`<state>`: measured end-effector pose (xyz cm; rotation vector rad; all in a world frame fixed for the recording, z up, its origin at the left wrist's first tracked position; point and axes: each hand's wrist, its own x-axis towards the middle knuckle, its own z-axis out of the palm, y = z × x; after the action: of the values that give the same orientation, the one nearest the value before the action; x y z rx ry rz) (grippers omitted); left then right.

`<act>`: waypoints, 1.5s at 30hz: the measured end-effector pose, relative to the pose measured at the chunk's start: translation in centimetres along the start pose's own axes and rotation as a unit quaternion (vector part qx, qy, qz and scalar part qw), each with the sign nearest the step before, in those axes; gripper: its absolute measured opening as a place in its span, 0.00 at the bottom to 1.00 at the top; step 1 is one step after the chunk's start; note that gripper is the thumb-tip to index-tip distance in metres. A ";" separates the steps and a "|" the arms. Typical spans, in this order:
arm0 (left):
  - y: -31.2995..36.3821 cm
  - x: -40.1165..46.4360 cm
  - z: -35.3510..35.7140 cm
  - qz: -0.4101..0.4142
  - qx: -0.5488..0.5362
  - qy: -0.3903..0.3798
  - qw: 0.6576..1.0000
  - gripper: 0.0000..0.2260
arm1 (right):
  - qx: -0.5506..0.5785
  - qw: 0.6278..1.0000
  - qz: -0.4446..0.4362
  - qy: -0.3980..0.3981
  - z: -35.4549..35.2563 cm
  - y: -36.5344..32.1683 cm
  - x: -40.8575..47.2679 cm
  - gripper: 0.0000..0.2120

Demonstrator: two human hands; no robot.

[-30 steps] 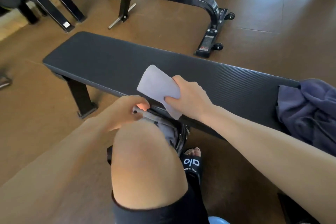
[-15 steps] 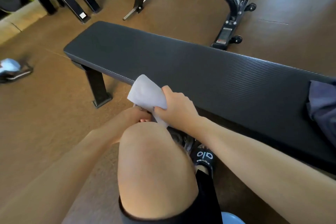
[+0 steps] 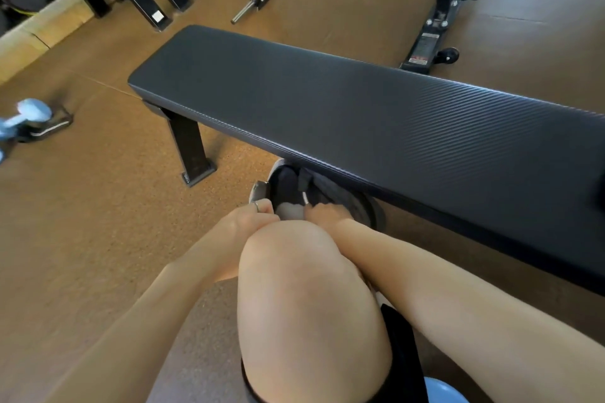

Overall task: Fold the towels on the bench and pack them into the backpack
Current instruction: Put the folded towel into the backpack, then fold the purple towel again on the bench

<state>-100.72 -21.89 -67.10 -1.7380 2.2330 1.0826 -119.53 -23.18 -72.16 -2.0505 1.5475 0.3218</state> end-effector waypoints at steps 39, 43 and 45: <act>38.6 8.9 7.9 0.354 0.152 -0.019 0.923 0.25 | 0.082 0.949 0.240 0.188 -9.8 28.9 -29.8 0.16; 40.7 9.9 11.1 0.303 0.102 0.006 0.947 0.17 | 0.045 0.949 0.230 0.210 -8.3 29.8 -30.1 0.16; 41.0 10.3 11.6 0.280 0.040 0.023 0.959 0.09 | 0.071 0.942 0.233 0.231 -8.5 30.0 -29.9 0.10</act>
<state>-144.15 -19.65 -61.81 -1.1257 2.8417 1.0157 -158.20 -9.37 -58.68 -1.7007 2.2708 -0.1175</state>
